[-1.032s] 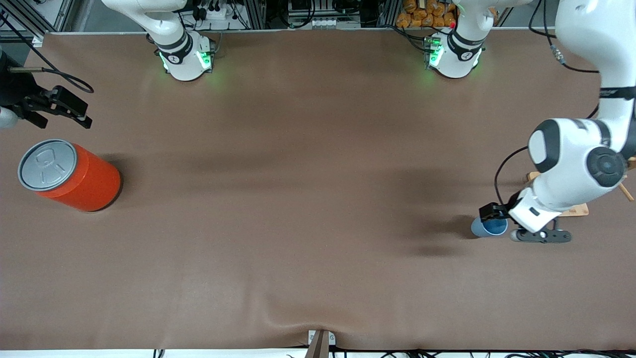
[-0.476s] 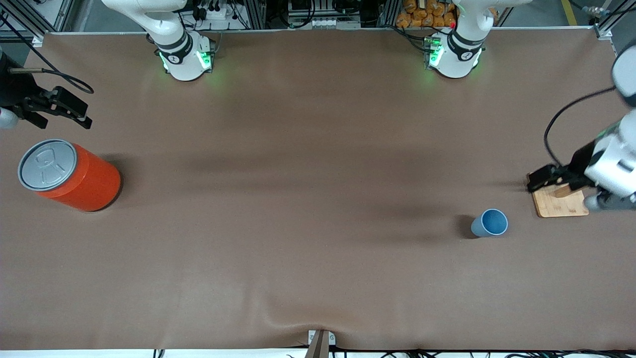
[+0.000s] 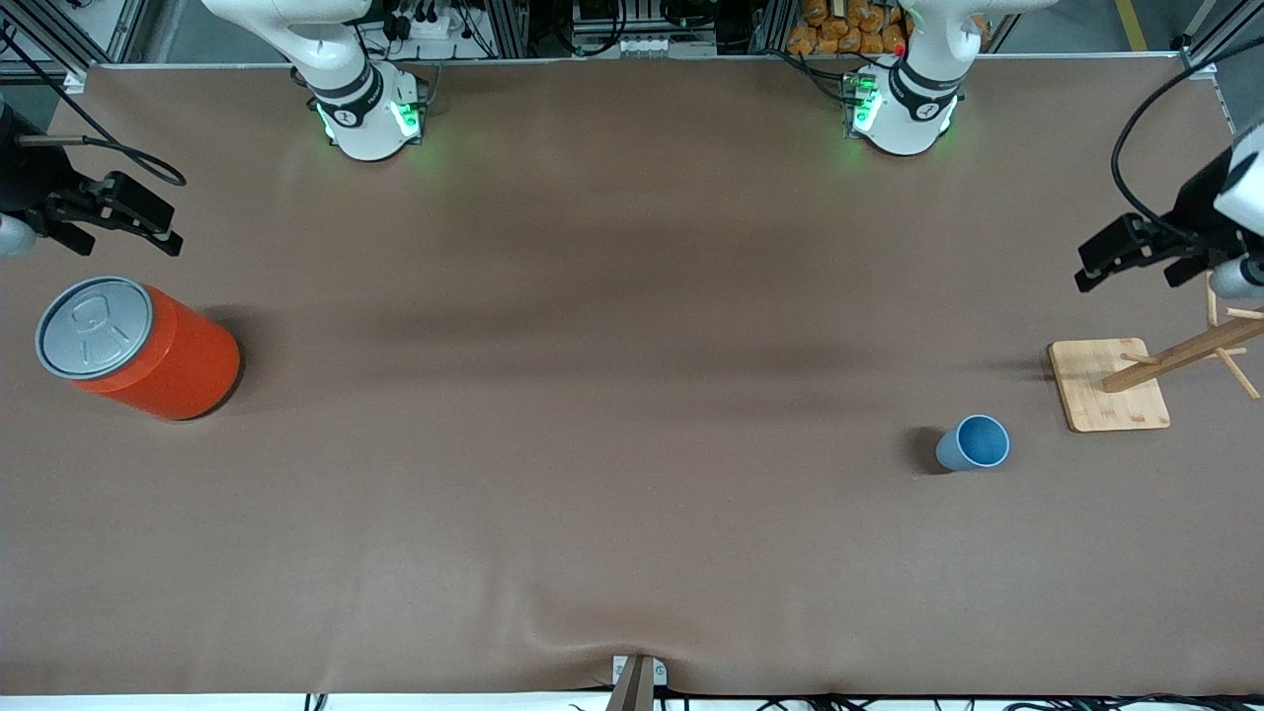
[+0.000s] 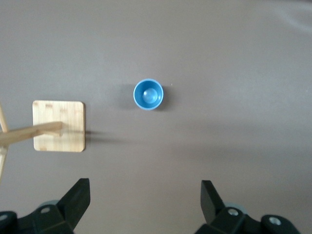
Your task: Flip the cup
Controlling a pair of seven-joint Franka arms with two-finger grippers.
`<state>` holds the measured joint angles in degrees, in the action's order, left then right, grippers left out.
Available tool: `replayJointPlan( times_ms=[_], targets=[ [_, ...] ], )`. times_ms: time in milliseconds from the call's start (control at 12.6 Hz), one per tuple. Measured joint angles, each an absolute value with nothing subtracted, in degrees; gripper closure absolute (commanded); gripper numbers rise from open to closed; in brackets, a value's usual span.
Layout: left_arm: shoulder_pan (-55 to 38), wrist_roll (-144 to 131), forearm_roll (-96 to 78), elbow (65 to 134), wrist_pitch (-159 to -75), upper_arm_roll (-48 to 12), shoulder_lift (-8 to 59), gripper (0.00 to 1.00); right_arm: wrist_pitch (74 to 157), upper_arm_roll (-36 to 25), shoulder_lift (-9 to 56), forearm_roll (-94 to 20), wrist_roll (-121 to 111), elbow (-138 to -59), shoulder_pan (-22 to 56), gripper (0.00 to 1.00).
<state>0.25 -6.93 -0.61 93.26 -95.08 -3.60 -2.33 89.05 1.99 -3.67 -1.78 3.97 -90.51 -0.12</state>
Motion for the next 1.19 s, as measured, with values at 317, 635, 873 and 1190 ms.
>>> replayJointPlan(
  times_ms=[317,635,873,1190],
  targets=[
    [0.3,-7.0,-0.6,96.5,-95.3,-3.6,-4.7,0.00,89.0,2.0,-3.7,-1.8,4.0,-90.5,-0.1,0.00],
    [0.3,-7.0,-0.6,96.7,-93.1,-3.7,-5.1,0.00,89.0,1.9,-3.7,-1.8,4.0,-90.5,-0.1,0.00],
    [0.3,-7.0,-0.6,96.7,-92.4,-3.7,-5.3,0.00,89.0,1.9,-3.7,-1.8,4.0,-90.5,-0.1,0.00],
    [0.3,-7.0,-0.6,96.2,-92.2,-3.7,-5.5,0.00,89.0,1.7,-3.7,-1.8,4.0,-90.5,-0.4,0.00]
  ],
)
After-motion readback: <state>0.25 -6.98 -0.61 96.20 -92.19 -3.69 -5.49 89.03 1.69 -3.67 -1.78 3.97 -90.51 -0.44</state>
